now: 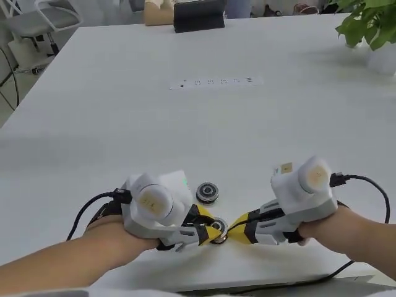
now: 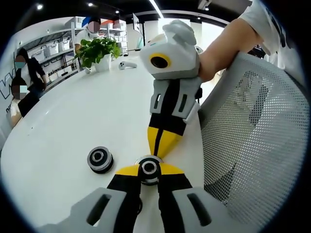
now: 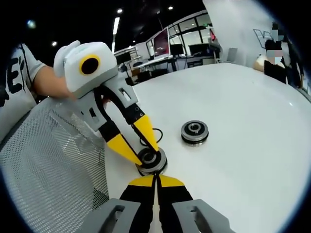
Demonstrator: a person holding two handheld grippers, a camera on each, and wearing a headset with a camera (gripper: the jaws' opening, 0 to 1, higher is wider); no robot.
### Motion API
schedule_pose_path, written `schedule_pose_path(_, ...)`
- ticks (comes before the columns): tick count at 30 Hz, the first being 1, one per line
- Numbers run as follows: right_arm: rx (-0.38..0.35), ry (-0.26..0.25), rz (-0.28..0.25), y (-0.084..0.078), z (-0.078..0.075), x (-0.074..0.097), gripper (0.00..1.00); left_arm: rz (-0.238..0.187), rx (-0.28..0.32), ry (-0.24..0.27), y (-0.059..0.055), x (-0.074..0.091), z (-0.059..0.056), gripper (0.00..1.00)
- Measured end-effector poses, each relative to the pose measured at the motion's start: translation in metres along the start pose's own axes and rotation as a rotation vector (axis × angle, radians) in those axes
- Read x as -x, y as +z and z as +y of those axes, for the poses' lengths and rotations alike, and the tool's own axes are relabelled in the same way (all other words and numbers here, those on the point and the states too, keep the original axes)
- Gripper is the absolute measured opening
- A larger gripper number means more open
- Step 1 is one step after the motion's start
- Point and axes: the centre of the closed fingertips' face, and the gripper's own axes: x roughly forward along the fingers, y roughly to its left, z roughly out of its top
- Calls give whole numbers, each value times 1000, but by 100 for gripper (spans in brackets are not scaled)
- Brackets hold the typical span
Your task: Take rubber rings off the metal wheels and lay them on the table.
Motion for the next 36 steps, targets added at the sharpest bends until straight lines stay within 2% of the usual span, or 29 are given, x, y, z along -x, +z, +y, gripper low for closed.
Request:
schedule_pose_path(3, -60, 11, -19, 1, 0, 2, 0, -2, 0, 1, 0, 0, 0, 8)
schedule_pose_path(13, -132, 7, -48, 2, -4, 5, 0, -6, 2, 1, 1, -1, 0, 8)
schedule_pose_path(17, -197, 1, -100, 8, -9, 9, 0, -5, 3, 2, 1, -1, -1, 8)
schedule_pose_path(23, -221, 15, -127, 13, -7, 10, 0, -6, 7, 3, 2, -1, -1, 8)
schedule_pose_path(36, -246, 25, -135, 13, -5, 10, 0, -6, 8, 10, 1, -3, -1, 8)
